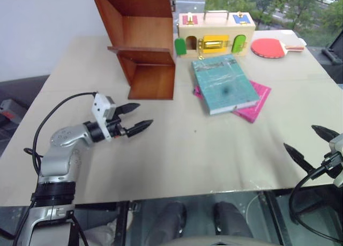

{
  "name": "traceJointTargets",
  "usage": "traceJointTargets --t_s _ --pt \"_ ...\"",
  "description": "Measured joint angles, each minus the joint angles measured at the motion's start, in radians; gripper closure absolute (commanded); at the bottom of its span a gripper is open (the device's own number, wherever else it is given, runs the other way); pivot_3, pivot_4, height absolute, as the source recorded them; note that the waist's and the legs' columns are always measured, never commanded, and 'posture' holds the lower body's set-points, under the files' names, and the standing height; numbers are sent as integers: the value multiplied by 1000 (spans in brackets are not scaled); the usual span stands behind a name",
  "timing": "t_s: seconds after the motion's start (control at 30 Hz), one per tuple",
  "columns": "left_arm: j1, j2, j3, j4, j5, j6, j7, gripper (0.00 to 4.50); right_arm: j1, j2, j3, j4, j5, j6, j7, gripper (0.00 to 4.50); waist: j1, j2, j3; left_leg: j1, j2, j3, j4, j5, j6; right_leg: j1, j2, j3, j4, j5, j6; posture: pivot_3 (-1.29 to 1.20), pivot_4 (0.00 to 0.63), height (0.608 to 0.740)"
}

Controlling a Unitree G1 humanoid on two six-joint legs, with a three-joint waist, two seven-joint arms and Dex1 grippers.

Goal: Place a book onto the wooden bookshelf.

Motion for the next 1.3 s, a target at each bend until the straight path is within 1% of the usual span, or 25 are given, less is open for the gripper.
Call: traceJointTargets --t_s 0.1,0.13,0.17,0.2,0.27,0.3,0.37,0.4,0.43,0.47,0.5,0.53,0.6,0.7,0.77,0.8,0.83,0.9,0.93,0.97,1.03,1.1,1.13,1.2,1.3 --pt "0 0 0 0 0 1 -1 53 -1 -1 0 0 1 2 -1 0 1 0 0 0 0 0 0 0 0 0 0 -1 0 0 0 0 150 740" --pt "-1 -5 1 -7 -11 19 2 53 -19 -17 7 1 1 31 -9 0 0 0 0 -1 0 0 0 0 0 0 0 0 -1 0 0 0 150 740" --pt "-10 -21 1 -17 -25 34 7 0 -54 -35 25 3 1 59 -24 494 0 0 0 -1 0 0 0 0 0 0 0 0 -1 0 0 0 150 740" --pt "-19 -35 -4 -34 -36 45 11 0 -93 -45 46 5 5 81 -33 630 0 0 0 -1 0 -1 1 0 0 0 0 -1 -1 0 0 0 150 740" --pt "-39 -51 -23 -68 -40 63 16 0 -163 -57 82 17 23 123 -49 1770 1 0 0 -2 0 -2 1 0 0 0 0 -2 -2 0 0 0 150 740" --pt "-40 -52 -24 -70 -40 65 17 0 -166 -58 84 18 24 127 -50 2096 1 0 0 -3 0 -3 1 0 0 0 0 -3 -2 0 0 0 150 740" --pt "-46 -54 -24 -80 -48 79 23 0 -244 -67 125 60 23 162 -72 2911 -1 0 0 -4 -1 -3 1 2 -3 -1 0 -3 -2 0 0 0 150 740" --pt "-51 -58 -27 -85 -53 86 24 0 -293 -75 148 86 21 178 -82 3410 -2 0 0 -5 -1 -3 1 2 -4 -2 0 -3 -2 0 0 0 150 740" --pt "-54 -59 -30 -86 -57 88 25 0 -309 -80 157 95 20 182 -87 3795 -2 0 0 -5 -1 -3 1 2 -4 -2 0 -3 -2 0 0 0 150 740" --pt "-57 -62 -30 -93 -62 96 25 0 -387 -99 202 140 5 198 -102 4398 -2 0 0 -5 -1 -3 0 2 -4 -2 0 -3 -3 0 0 0 150 740" --pt "-59 -63 -31 -94 -63 98 25 0 -412 -102 214 157 -2 201 -108 4461 -2 0 0 -5 -1 -3 1 2 -4 -2 0 -3 -3 0 0 0 150 740" --pt "-62 -65 -33 -100 -66 100 24 0 -503 -114 260 214 -27 220 -122 4461 -3 0 0 -6 -1 -3 1 3 -4 -2 -1 -3 -3 0 0 0 150 740" --pt "-67 -67 -39 -118 -68 100 21 0 -628 -144 330 302 -63 249 -138 4461 -2 0 1 -6 -1 -3 1 3 -4 -3 -1 -4 -3 0 0 0 150 740" --pt "-81 -74 -45 -125 -69 101 23 0 -838 -142 438 500 -118 249 -135 4461 -4 0 1 -7 -1 -3 1 3 -4 -3 0 -4 -3 0 -1 0 150 740" --pt "-81 -82 -54 -133 -69 101 27 0 -979 -122 513 676 -180 196 -133 4461 -8 0 1 -8 -1 -3 0 3 -5 -5 0 -3 -3 1 -1 0 150 740" --pt "-77 -86 -62 -139 -69 102 31 0 -1073 -109 578 829 -241 129 -132 4461 -13 0 1 -9 -1 -3 1 3 -5 -5 0 -3 -3 1 -1 0 150 740" --pt "-77 -87 -64 -140 -69 102 31 0 -1083 -108 585 845 -248 122 -132 4461 -13 0 1 -9 -2 -3 0 3 -5 -6 0 -3 -3 1 -1 0 150 740" --pt "-64 -88 -65 -154 -69 102 35 0 -1232 -70 669 1146 -348 -29 -131 4461 -19 0 1 -10 -2 -3 0 3 -5 -7 0 -3 -4 1 -1 0 150 740" --pt "-63 -88 -66 -156 -69 102 35 0 -1249 -65 674 1182 -359 -47 -131 4461 -19 0 1 -11 -2 -3 -1 3 -5 -7 0 -3 -5 1 -1 0 150 740" --pt "-55 -87 -63 -162 -69 102 41 0 -1312 -36 680 1316 -377 -102 -130 4461 -24 0 1 -11 -2 -3 -2 3 -5 -8 0 -3 -6 1 -1 0 150 740" --pt "-43 -87 -59 -169 -69 102 52 0 -1414 20 671 1470 -375 -176 -92 4461 -31 0 2 -12 -2 -2 -4 3 -5 -9 0 -2 -6 1 -1 0 150 740" --pt "-43 -87 -60 -171 -69 102 53 0 -1429 35 671 1473 -369 -193 -78 4461 -35 0 2 -12 -1 -2 -6 3 -5 -11 0 -1 -6 1 -1 0 150 740" --pt "-16 -84 -44 -195 -69 102 65 0 -1458 79 665 1480 -347 -216 -23 4461 -42 0 2 -13 -1 -1 -7 3 -5 -13 0 -2 -6 0 -1 0 150 740" --pt "-5 -84 -40 -204 -70 102 73 0 -1462 125 678 1470 -341 -227 14 4461 -51 0 2 -13 -1 0 -7 3 -5 -13 0 -2 -6 0 -1 0 150 740" --pt "3 -84 -37 -224 -74 104 79 0 -1458 153 757 1495 -407 -262 48 4461 -53 0 2 -13 -1 0 -6 3 -5 -13 0 -2 -4 1 -1 0 150 740"
